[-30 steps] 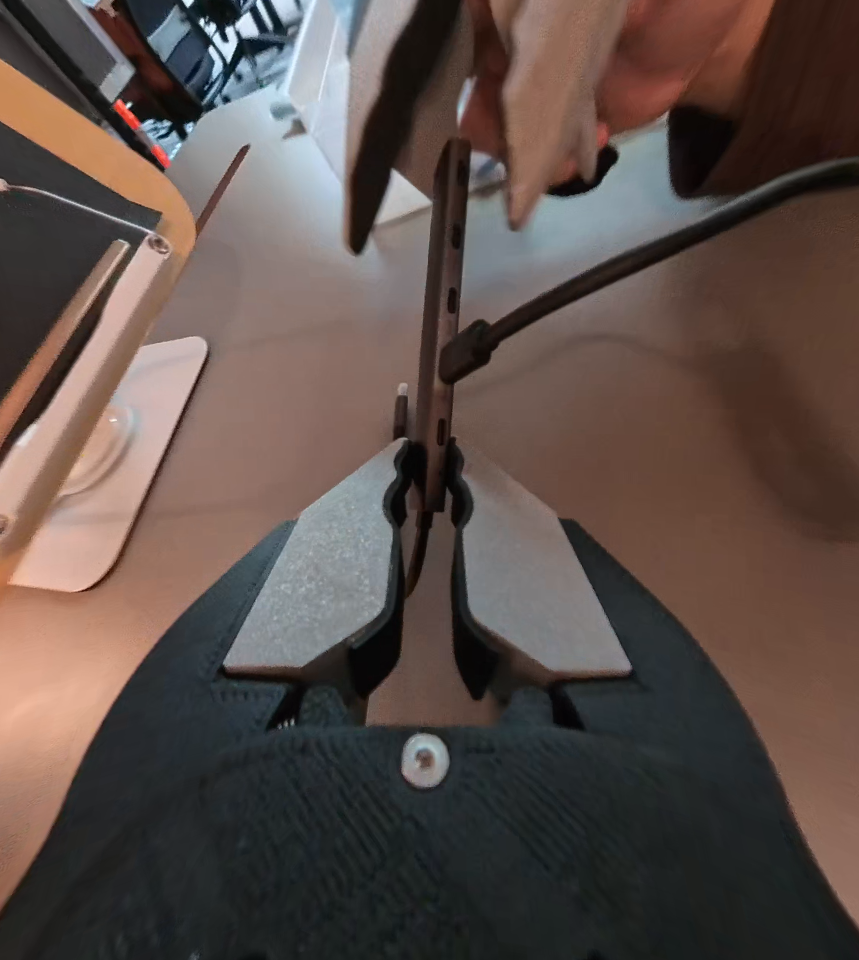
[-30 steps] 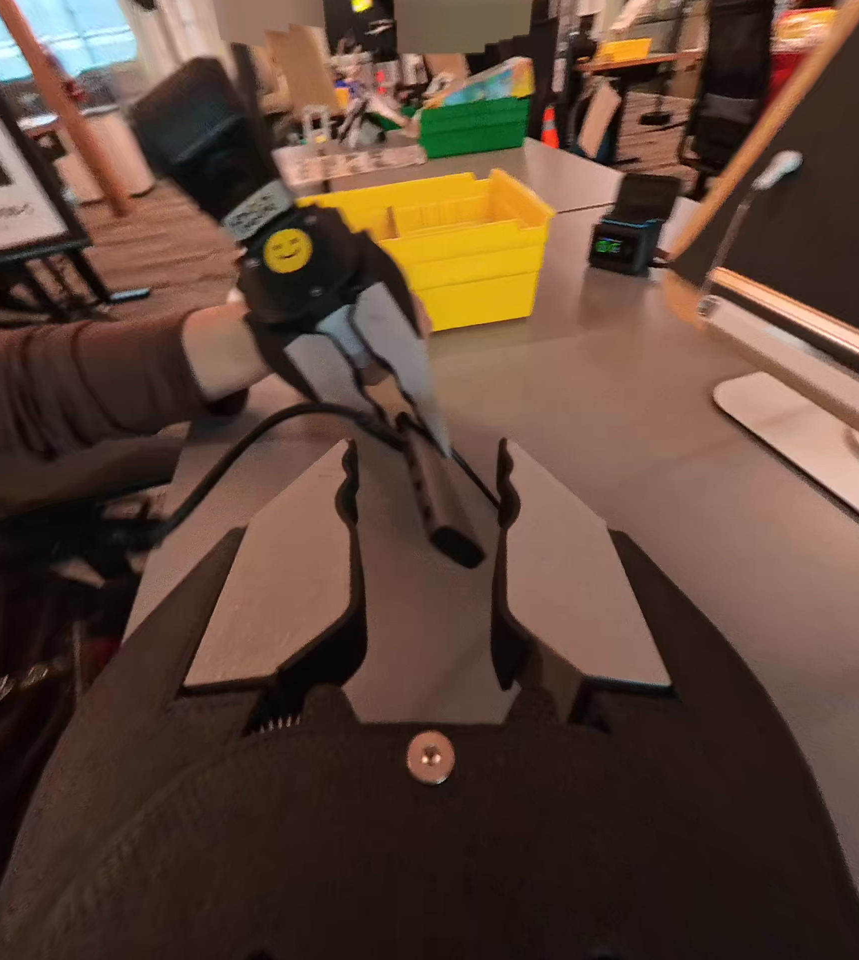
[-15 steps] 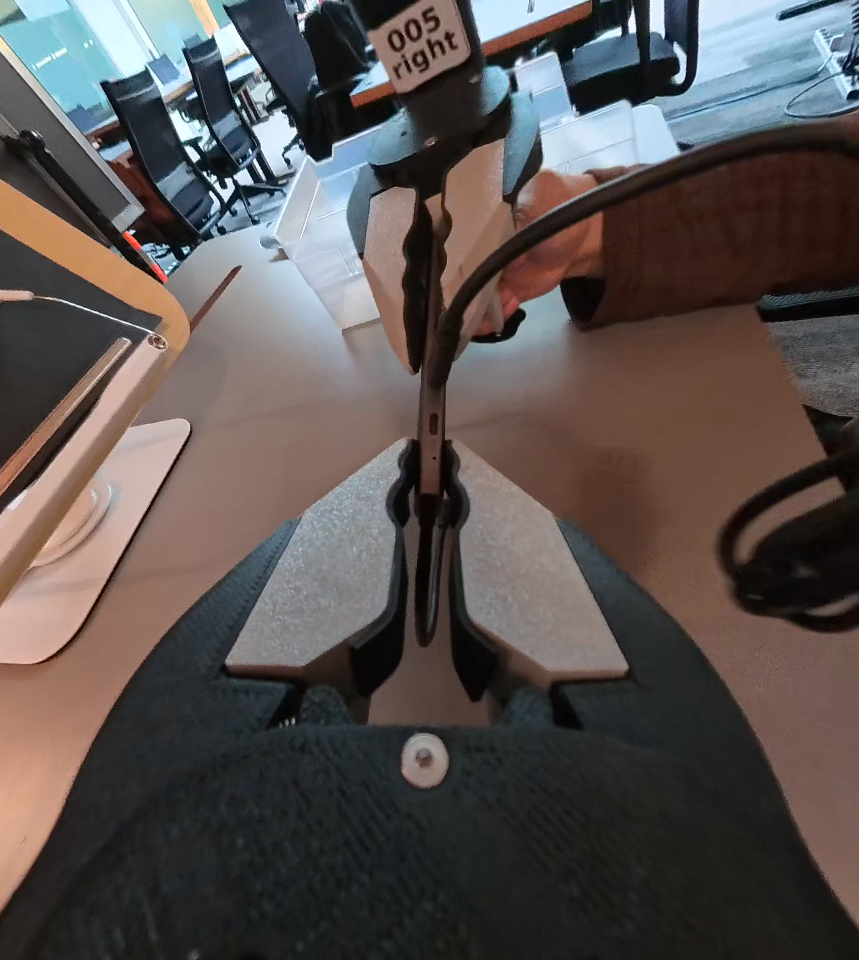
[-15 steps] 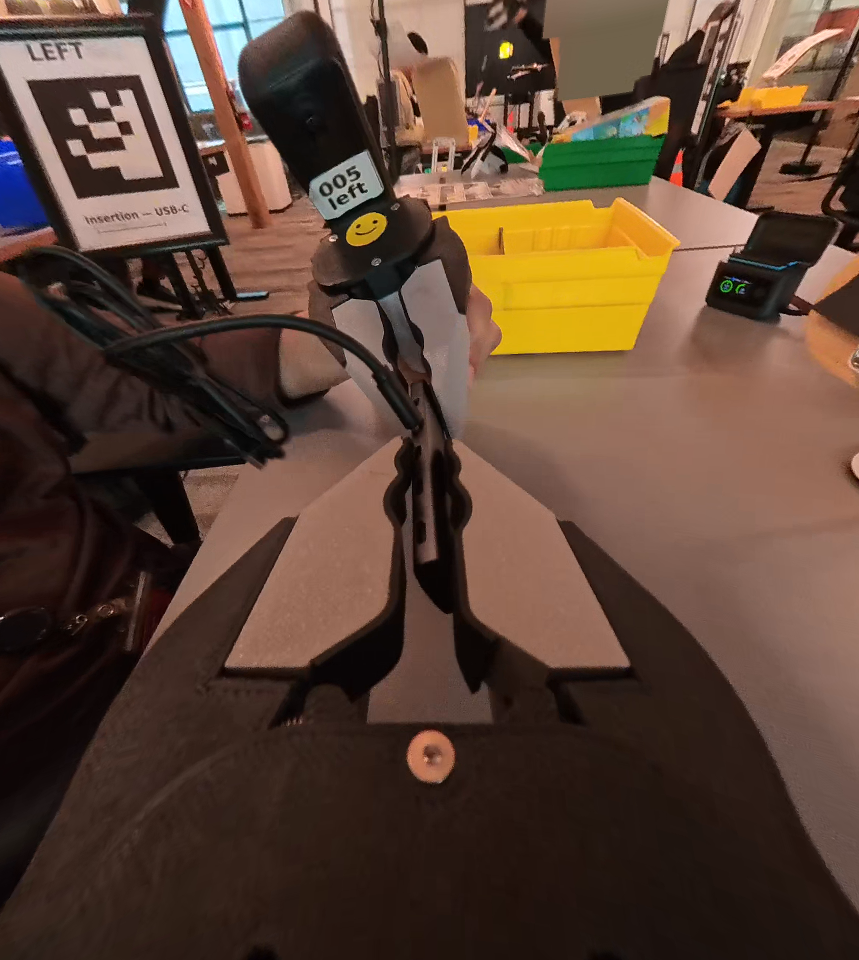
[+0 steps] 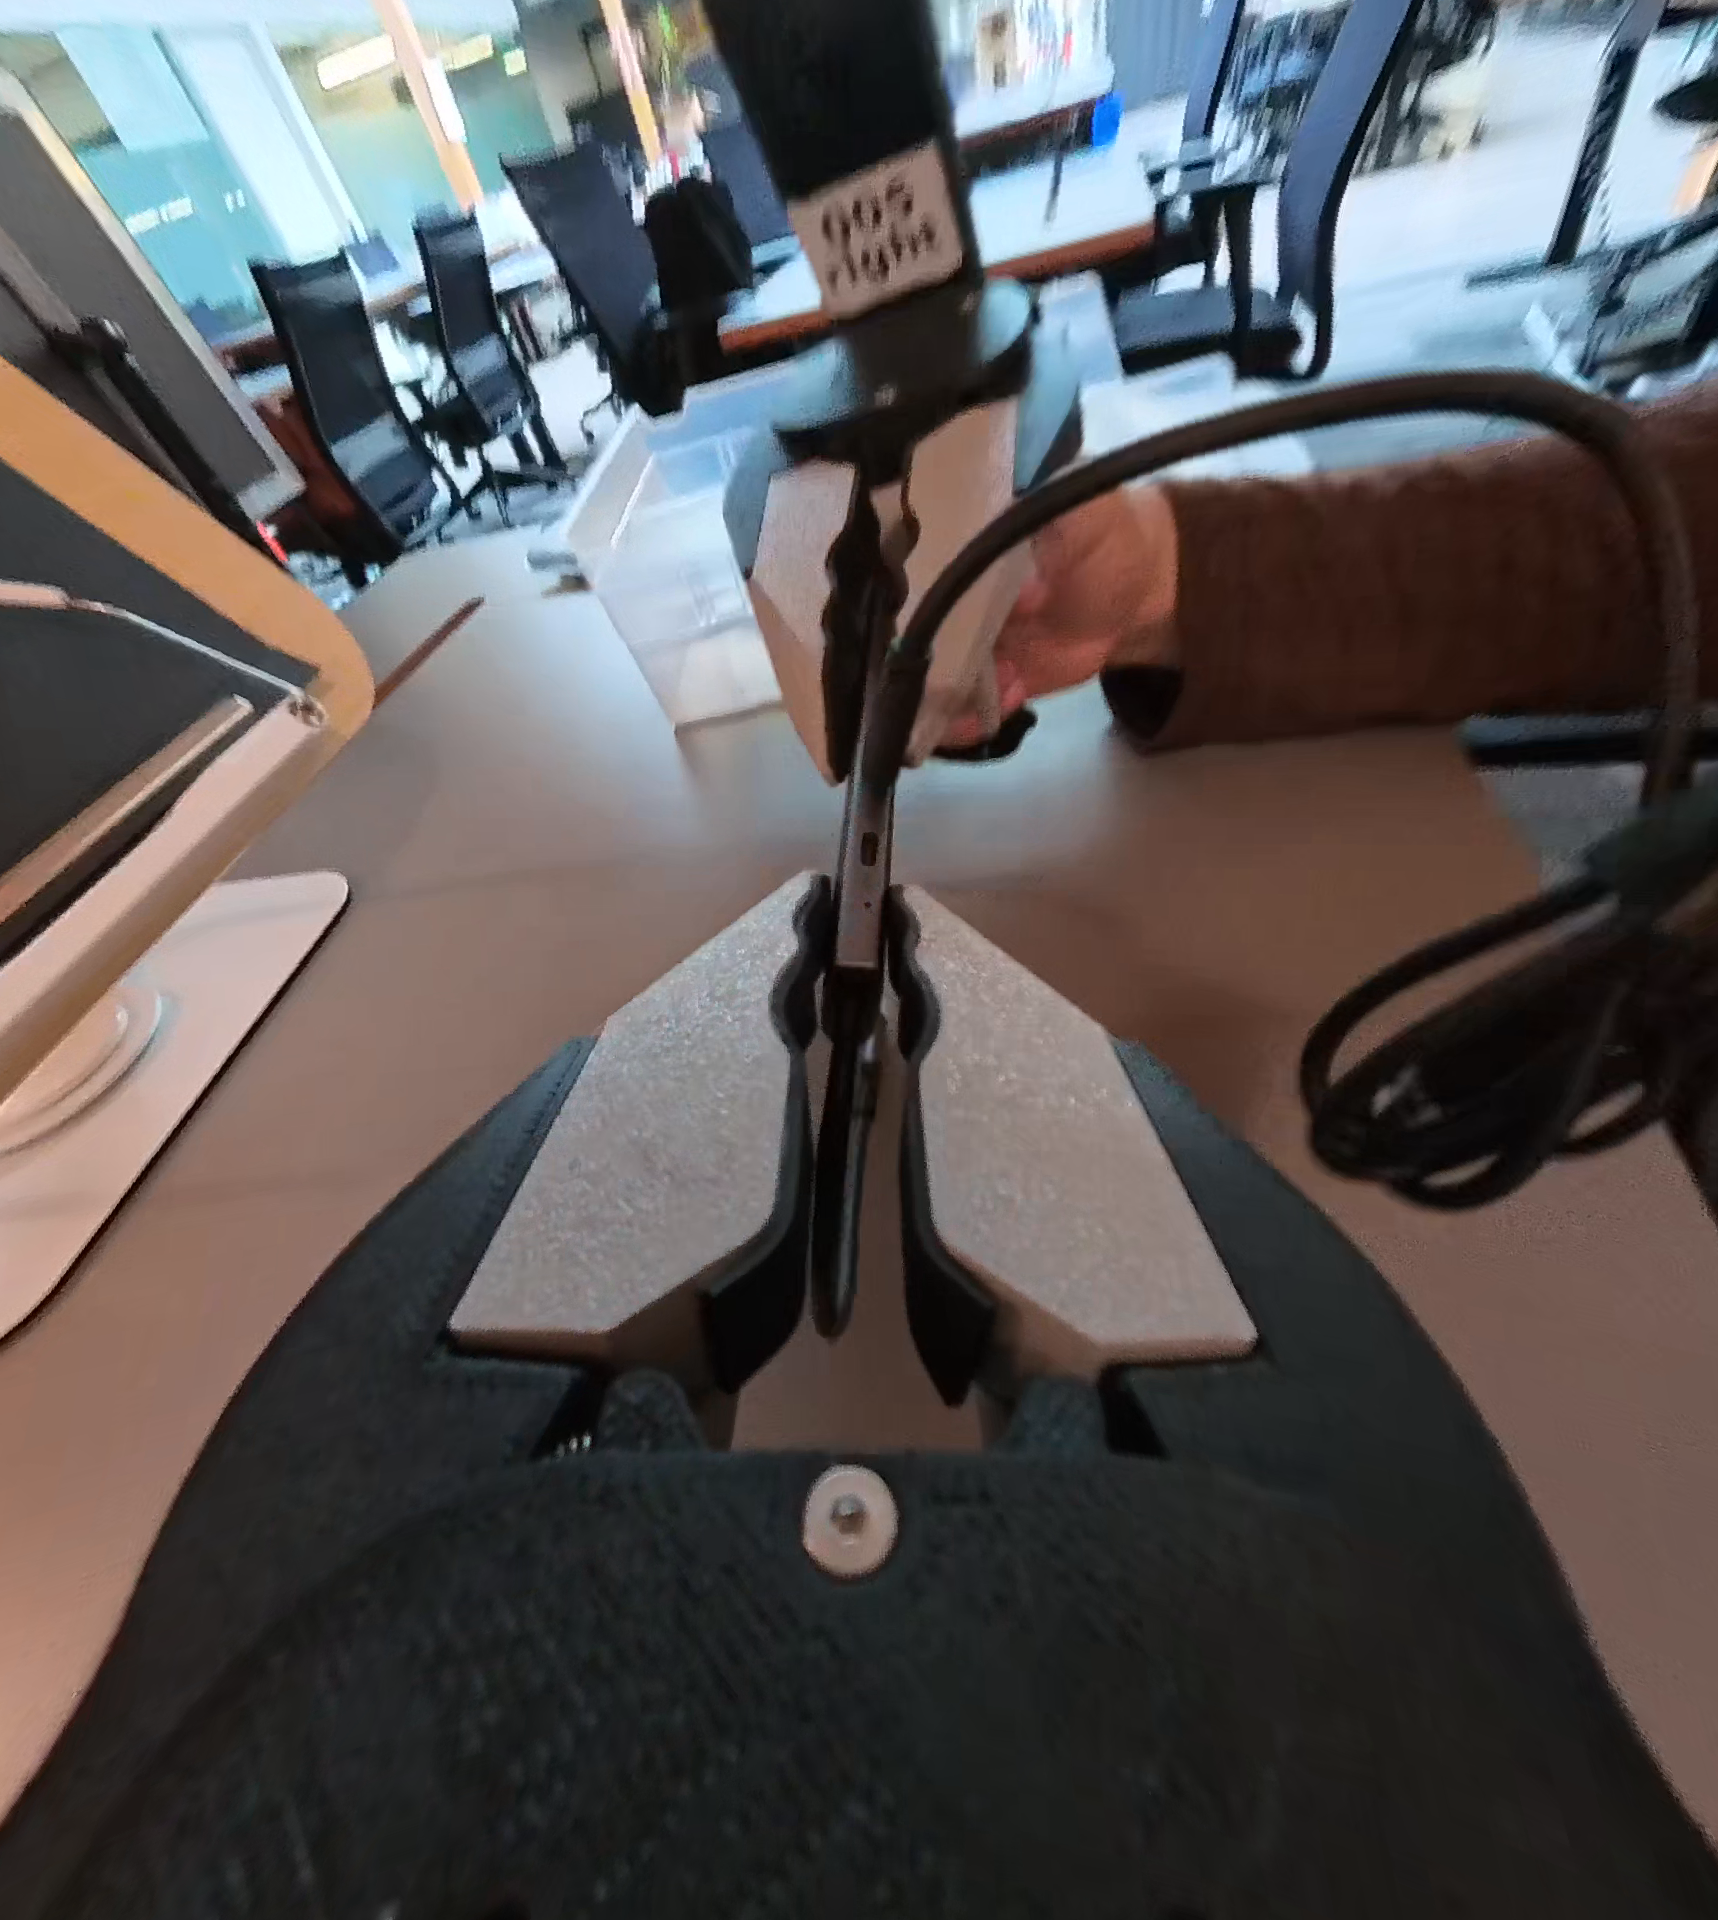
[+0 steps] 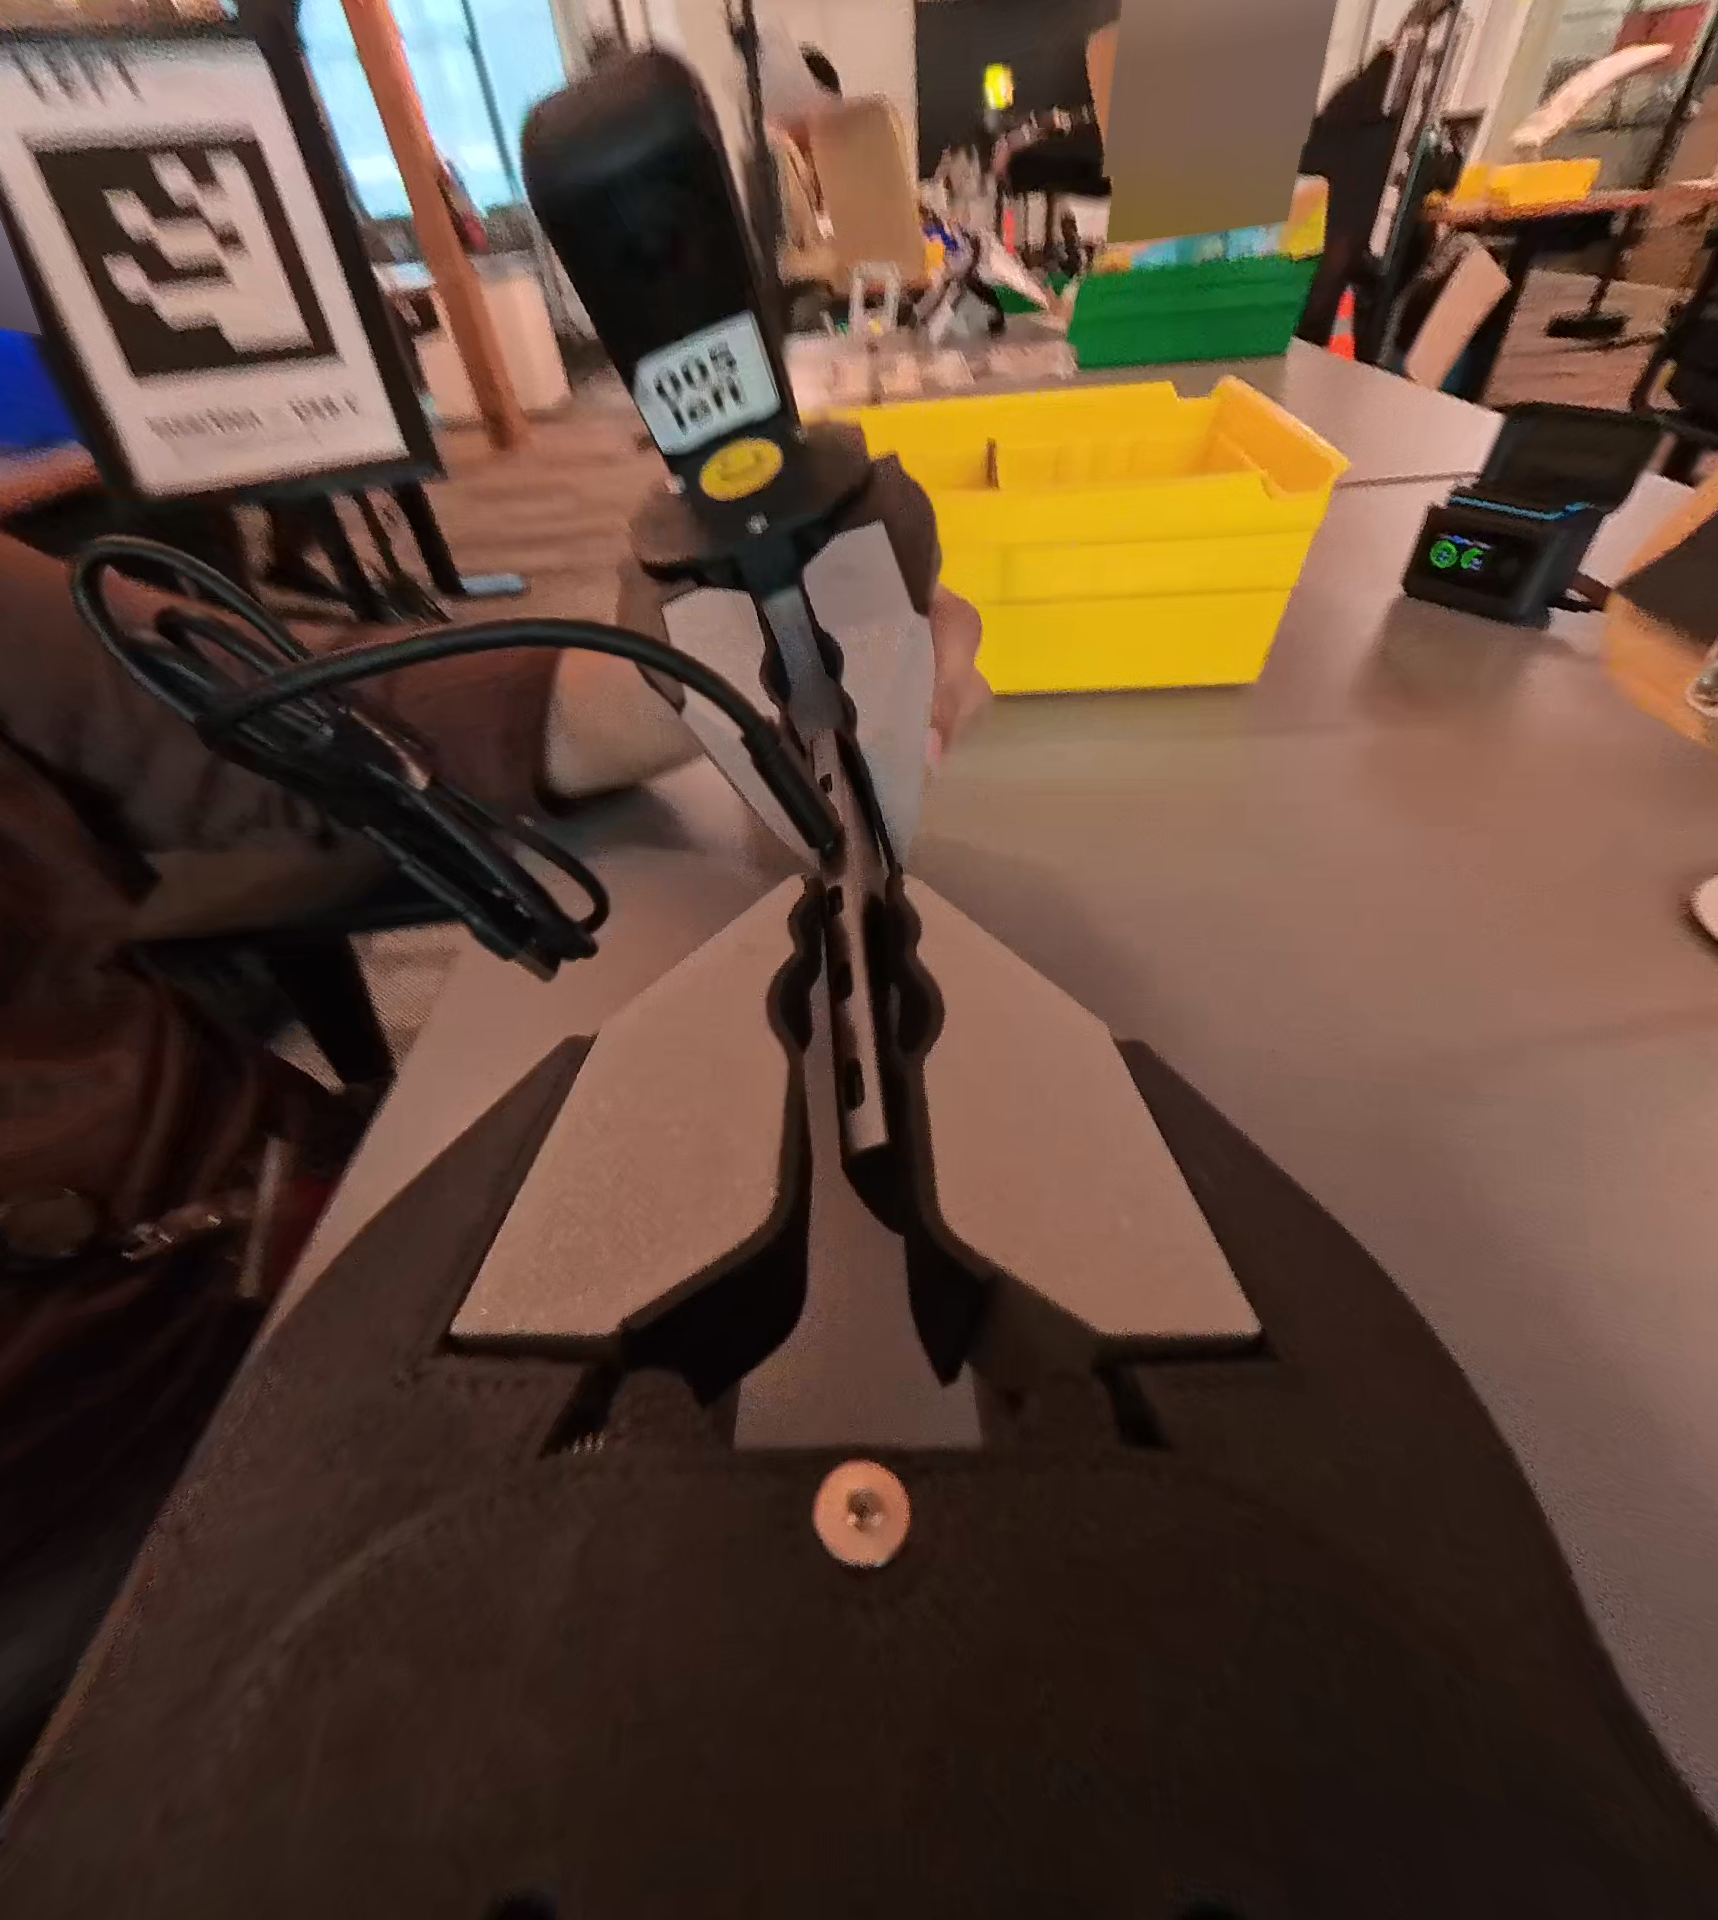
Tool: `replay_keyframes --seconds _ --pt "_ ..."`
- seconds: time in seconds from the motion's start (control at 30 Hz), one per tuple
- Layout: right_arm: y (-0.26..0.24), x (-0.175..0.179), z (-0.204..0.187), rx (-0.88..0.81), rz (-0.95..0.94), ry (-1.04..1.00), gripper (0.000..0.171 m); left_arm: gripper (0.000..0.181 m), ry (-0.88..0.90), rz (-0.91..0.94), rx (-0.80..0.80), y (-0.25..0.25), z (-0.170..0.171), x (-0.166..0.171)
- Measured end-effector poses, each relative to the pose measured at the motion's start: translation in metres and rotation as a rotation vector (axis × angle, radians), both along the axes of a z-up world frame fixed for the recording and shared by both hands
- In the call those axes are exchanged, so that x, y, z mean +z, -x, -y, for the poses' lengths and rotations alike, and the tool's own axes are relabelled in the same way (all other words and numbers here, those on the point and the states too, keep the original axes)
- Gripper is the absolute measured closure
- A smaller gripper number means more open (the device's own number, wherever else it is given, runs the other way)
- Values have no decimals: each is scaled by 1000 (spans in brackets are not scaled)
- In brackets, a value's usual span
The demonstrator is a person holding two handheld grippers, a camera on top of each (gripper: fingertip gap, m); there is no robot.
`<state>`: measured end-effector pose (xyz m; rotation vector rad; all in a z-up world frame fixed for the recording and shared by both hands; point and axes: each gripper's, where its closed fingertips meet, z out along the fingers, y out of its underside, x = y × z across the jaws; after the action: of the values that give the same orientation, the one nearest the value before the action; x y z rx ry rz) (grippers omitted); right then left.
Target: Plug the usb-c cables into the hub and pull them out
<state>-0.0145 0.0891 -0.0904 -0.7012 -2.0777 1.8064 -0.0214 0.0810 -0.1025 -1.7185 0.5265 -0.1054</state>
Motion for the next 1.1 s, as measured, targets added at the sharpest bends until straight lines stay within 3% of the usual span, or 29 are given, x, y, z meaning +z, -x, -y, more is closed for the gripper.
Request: replay_keyframes --seconds 0.1,0.3,0.63,0.73,0.9,0.97,1.1 --pt "-1 9 1 33 13 109 164 173 -53 33 -3 -1 1 9" --pt "-3 15 3 101 62 235 164 169 -173 -75 34 -5 2 17" --pt "11 14 0 48 137 322 161 173 -14 10 38 5 -2 4" --pt "15 16 -7 -41 49 231 149 173 14 84 51 10 -3 5" --pt "21 -1 -12 -204 -97 -96 137 174 86 170 38 10 -3 -1" --pt "21 -4 -12 -218 -115 -142 143 173 94 199 21 10 -1 0" --pt "0 3 5 -15 -38 -8 163 174 28 223 -90 -2 8 10"
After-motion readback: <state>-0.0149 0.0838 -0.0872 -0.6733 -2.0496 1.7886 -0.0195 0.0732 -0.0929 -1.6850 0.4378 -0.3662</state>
